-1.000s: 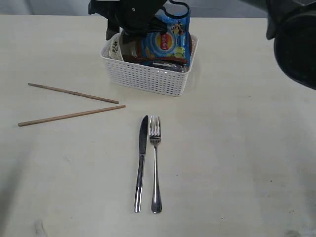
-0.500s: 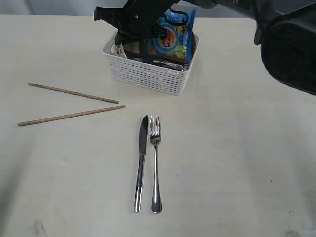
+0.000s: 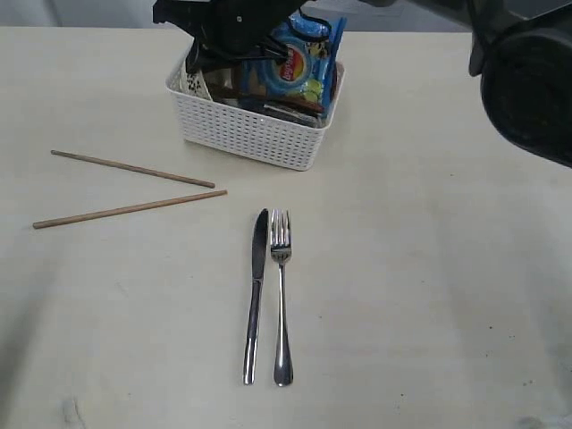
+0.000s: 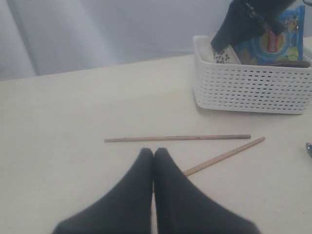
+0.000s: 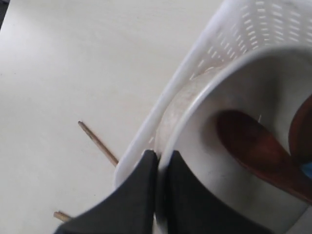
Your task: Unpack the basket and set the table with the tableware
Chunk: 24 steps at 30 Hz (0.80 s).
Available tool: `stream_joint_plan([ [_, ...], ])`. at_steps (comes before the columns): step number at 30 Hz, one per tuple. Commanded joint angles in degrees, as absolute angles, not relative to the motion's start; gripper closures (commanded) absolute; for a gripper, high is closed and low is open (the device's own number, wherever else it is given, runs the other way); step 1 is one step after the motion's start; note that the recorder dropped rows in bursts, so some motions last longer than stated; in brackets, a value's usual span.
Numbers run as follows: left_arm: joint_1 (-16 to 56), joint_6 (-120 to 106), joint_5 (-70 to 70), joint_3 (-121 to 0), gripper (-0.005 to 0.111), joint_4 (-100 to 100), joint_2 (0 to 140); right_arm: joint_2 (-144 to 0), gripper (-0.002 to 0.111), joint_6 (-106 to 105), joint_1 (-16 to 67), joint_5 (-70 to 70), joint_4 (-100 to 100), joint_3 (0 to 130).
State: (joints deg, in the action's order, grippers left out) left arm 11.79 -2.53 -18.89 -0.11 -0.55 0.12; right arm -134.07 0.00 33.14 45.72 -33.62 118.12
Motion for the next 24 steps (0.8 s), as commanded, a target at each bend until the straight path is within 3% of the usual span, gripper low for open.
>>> stream_joint_plan([
  [1, 12.16, -2.55, -18.43, 0.00, 0.107, -0.43, 0.00, -132.31, 0.109, -1.37, 32.78, 46.90, -34.25, 118.53],
  [24, 12.16, -2.55, -18.43, 0.00, 0.107, -0.43, 0.00, -133.06, 0.109, -2.22, 34.35, 48.98, -28.84, 118.53],
])
